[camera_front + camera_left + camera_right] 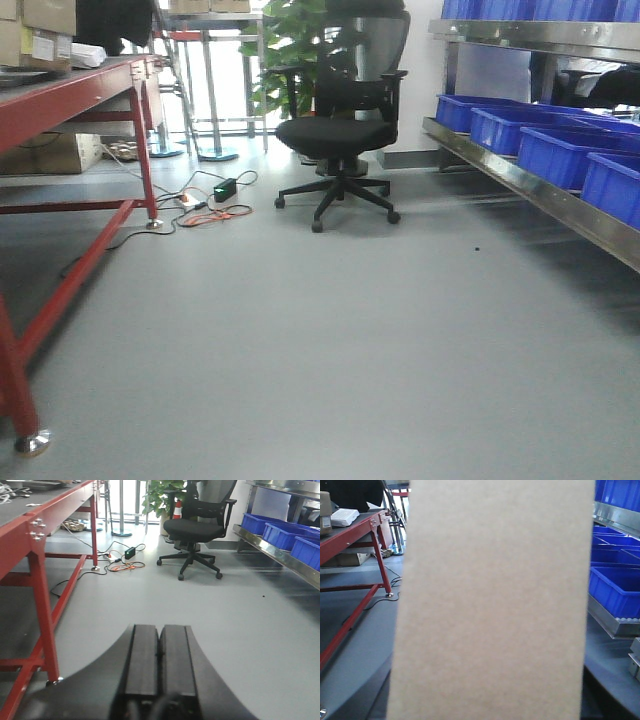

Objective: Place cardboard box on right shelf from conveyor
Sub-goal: 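Drive the base past the red conveyor toward the steel shelf rack, then turn the base to face the shelf with blue bins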

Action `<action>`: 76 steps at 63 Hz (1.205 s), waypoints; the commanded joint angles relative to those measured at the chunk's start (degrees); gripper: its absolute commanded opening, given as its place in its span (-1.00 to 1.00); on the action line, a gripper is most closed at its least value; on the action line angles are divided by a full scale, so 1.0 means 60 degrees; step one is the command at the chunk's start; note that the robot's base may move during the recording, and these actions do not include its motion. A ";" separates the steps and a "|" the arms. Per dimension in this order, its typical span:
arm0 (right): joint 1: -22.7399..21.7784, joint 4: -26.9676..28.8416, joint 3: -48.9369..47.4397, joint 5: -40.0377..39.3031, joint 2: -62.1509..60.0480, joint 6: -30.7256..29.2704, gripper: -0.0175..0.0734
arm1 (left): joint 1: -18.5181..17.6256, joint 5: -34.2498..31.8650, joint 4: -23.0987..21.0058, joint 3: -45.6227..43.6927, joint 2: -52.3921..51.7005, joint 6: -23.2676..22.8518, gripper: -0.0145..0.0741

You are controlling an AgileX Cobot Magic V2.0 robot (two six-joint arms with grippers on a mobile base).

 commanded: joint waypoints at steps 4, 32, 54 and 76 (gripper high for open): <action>-0.0057 -0.0134 -0.0267 -0.0996 0.0085 -0.0087 -0.21 | -0.0064 -0.0812 -0.0045 -0.0027 -0.0126 -0.0048 -0.94; -0.0057 -0.0134 -0.0267 -0.0996 0.0085 -0.0087 -0.21 | -0.0064 -0.0812 -0.0045 -0.0027 -0.0126 -0.0048 -0.94; -0.0057 -0.0134 -0.0267 -0.0996 0.0085 -0.0087 -0.21 | -0.0064 -0.0812 -0.0045 -0.0027 -0.0126 -0.0048 -0.94; -0.0057 -0.0134 -0.0267 -0.0996 0.0085 -0.0087 -0.21 | -0.0064 -0.0812 -0.0045 -0.0027 -0.0126 -0.0048 -0.94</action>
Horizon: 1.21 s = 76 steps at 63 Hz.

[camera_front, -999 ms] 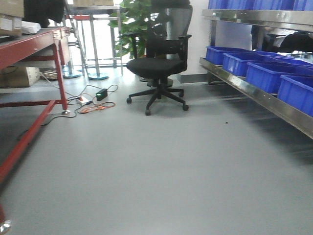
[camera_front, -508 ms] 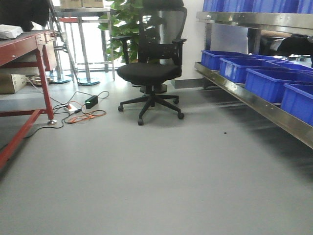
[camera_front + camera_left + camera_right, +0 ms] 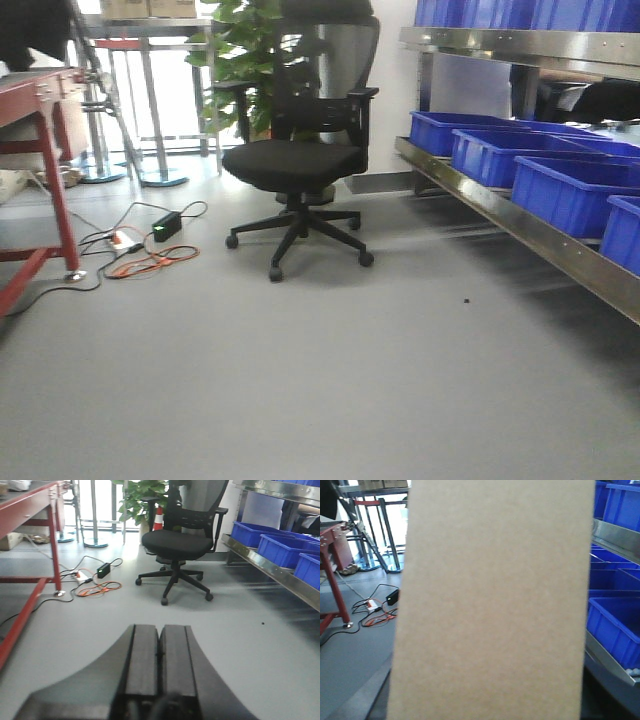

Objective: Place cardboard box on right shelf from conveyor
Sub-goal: 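Turn the base to face the shelf with blue bins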

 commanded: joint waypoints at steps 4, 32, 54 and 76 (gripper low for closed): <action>-0.0057 -0.0134 -0.0267 -0.0996 0.0085 -0.0087 -0.21 | -0.0064 -0.0812 -0.0045 -0.0027 -0.0126 -0.0048 -0.94; -0.0057 -0.0134 -0.0267 -0.0996 0.0085 -0.0087 -0.21 | -0.0064 -0.0812 -0.0045 -0.0027 -0.0126 -0.0048 -0.94; -0.0057 -0.0134 -0.0267 -0.0996 0.0085 -0.0087 -0.21 | -0.0064 -0.0812 -0.0045 -0.0027 -0.0126 -0.0048 -0.94; -0.0057 -0.0134 -0.0267 -0.0996 0.0085 -0.0087 -0.21 | -0.0064 -0.0812 -0.0045 -0.0027 -0.0126 -0.0048 -0.94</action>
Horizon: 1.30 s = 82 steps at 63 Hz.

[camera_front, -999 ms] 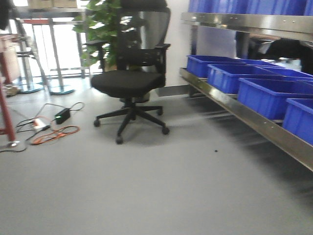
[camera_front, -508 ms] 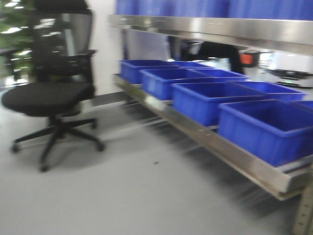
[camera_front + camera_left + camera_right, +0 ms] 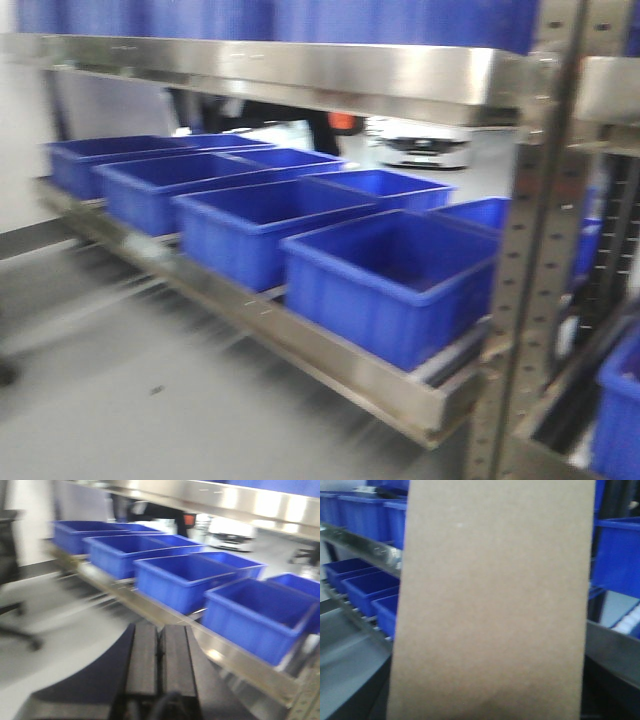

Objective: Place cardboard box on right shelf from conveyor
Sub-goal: 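Turn the base to face the shelf with blue bins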

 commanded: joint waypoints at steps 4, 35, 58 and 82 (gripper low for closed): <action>-0.0057 -0.0134 -0.0267 -0.0996 0.0085 -0.0087 -0.21 | -0.0064 -0.0812 -0.0045 -0.0027 -0.0126 -0.0048 -0.94; -0.0057 -0.0134 -0.0267 -0.0996 0.0085 -0.0087 -0.21 | -0.0064 -0.0812 -0.0045 -0.0027 -0.0126 -0.0048 -0.94; -0.0057 -0.0134 -0.0267 -0.0996 0.0085 -0.0087 -0.21 | -0.0064 -0.0812 -0.0045 -0.0027 -0.0126 -0.0048 -0.94; -0.0057 -0.0134 -0.0267 -0.0996 0.0085 -0.0087 -0.21 | -0.0064 -0.0812 -0.0045 -0.0027 -0.0126 -0.0048 -0.94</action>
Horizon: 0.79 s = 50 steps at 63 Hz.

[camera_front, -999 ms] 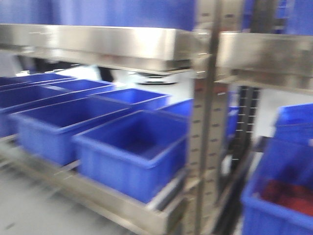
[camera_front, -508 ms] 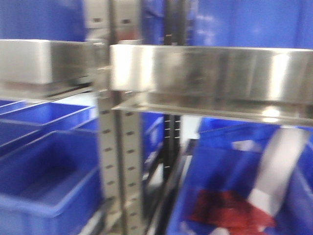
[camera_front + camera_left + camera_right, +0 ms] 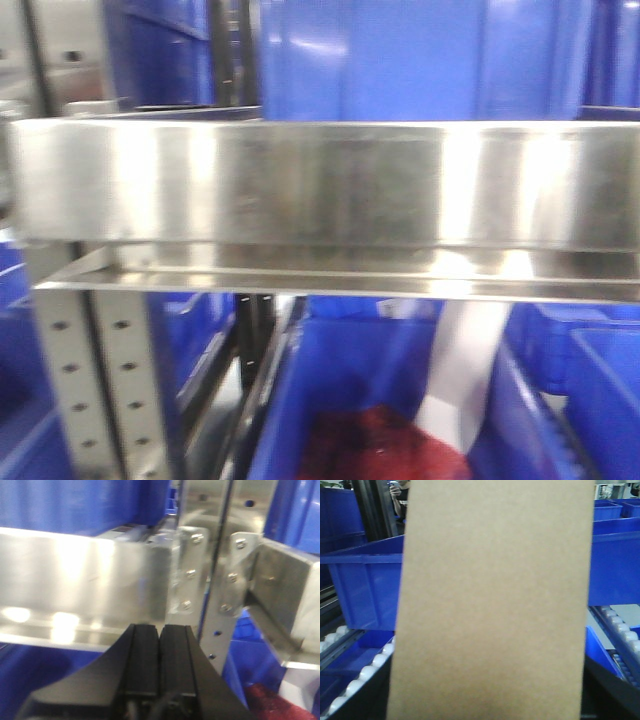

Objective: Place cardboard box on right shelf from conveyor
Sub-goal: 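Turn the base to face the shelf with blue bins, then lower the held box onto the roller shelf with the right gripper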

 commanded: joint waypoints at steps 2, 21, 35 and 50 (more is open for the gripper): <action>-0.0057 -0.0134 -0.0267 -0.0996 0.0085 -0.0087 -0.21 | -0.0064 -0.0812 -0.0045 -0.0027 -0.0126 -0.0048 -0.94; -0.0057 -0.0134 -0.0267 -0.0996 0.0085 -0.0087 -0.21 | -0.0064 -0.0812 -0.0045 -0.0027 -0.0109 -0.0048 -0.94; -0.0057 -0.0134 -0.0267 -0.0996 0.0085 -0.0087 -0.21 | -0.0064 -0.0812 -0.0045 -0.0027 -0.0109 -0.0048 -0.94; -0.0057 -0.0134 -0.0267 -0.0996 0.0085 -0.0087 -0.21 | -0.0064 -0.0812 -0.0045 -0.0027 -0.0109 -0.0048 -0.94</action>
